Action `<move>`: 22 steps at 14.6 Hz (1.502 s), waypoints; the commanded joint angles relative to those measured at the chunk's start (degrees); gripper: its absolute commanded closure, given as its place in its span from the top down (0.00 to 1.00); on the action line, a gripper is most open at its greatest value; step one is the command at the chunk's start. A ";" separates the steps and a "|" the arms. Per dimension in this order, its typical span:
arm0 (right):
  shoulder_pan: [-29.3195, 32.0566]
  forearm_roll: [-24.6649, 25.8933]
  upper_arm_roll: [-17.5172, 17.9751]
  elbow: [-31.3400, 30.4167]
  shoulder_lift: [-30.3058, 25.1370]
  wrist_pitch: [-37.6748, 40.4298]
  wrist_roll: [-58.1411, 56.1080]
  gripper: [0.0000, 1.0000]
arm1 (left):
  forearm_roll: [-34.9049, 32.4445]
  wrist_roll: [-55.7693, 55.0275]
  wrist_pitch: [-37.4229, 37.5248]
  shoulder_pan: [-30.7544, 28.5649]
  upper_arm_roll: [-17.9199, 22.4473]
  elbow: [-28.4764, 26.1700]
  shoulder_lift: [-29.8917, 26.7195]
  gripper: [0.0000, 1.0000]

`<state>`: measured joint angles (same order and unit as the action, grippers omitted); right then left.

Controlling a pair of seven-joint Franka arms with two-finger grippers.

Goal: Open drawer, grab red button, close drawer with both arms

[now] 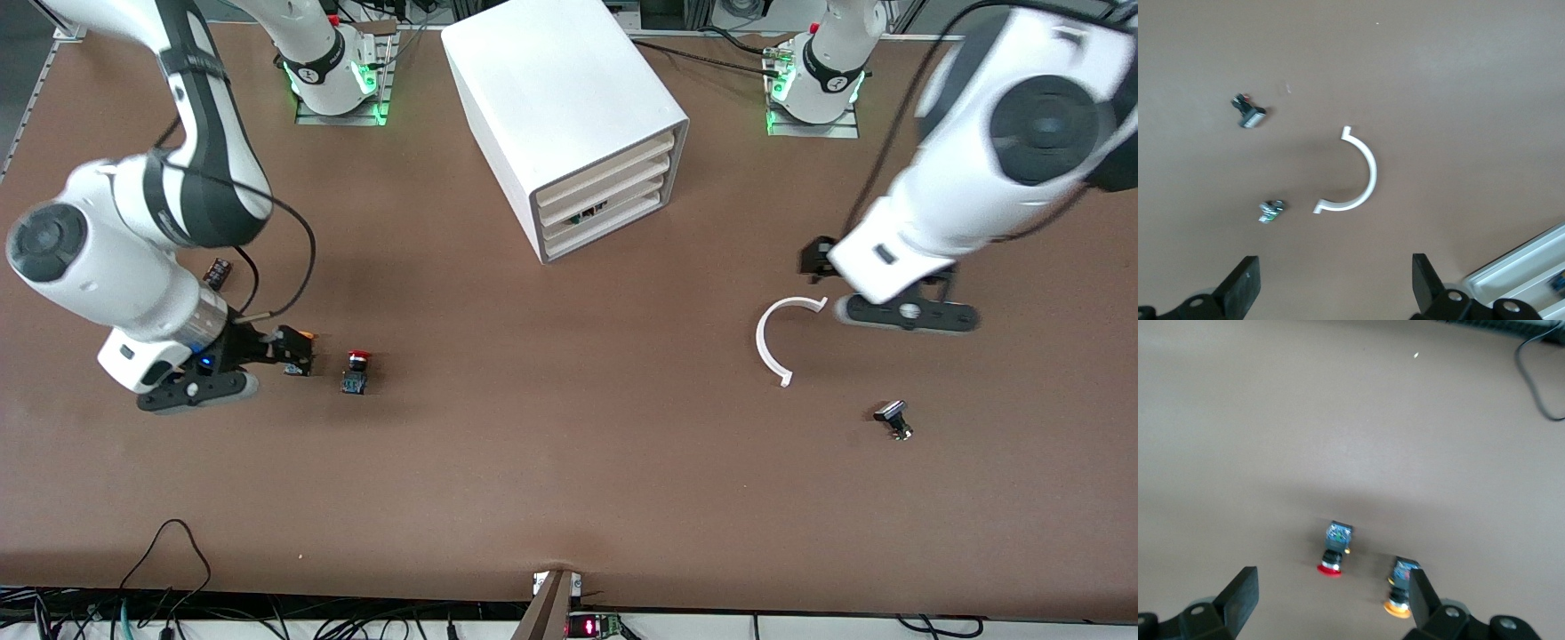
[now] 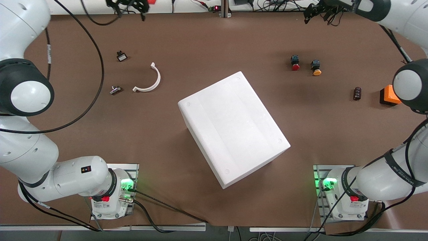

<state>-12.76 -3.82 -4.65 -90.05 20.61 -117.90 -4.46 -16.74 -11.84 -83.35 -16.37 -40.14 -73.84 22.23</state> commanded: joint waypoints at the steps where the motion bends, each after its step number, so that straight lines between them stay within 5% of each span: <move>1: 0.19 1.53 -0.01 -0.92 -4.25 3.02 3.30 1.00 | 4.49 9.44 0.83 4.04 9.59 -0.94 -4.88 1.00; 3: 0.10 1.97 0.08 -0.31 -6.36 6.52 5.50 1.00 | 14.84 15.84 -3.28 9.41 24.26 -10.47 -13.57 1.00; 4: 0.10 2.14 0.26 0.13 -7.33 8.28 7.34 1.00 | 16.98 20.49 -7.66 10.65 28.15 -15.93 -17.27 1.00; 6: 0.10 2.93 0.61 0.49 -10.14 12.06 10.77 1.00 | 16.65 25.71 -14.27 12.32 31.69 -22.02 -22.47 1.00; 9: 2.37 3.64 1.92 0.49 -13.92 16.37 10.96 1.00 | 16.56 25.73 -13.86 18.82 40.12 -22.23 -23.90 1.00; 12: 12.47 5.48 12.80 0.40 -17.26 19.19 12.71 1.00 | 16.56 22.67 -8.77 18.57 40.14 -21.26 -23.03 1.00; 15: 16.53 5.66 16.59 0.23 -19.20 22.01 14.30 1.00 | 16.56 21.42 -8.23 19.01 39.88 -20.55 -22.85 1.00; 22: 17.95 4.96 15.73 -5.39 -25.26 22.63 14.30 1.00 | 15.42 20.01 -8.14 19.28 39.79 -20.03 -22.32 1.00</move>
<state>4.22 0.90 11.02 -91.55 -1.64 -94.58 9.17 -1.08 9.08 -92.24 2.29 -0.94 -94.79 -0.42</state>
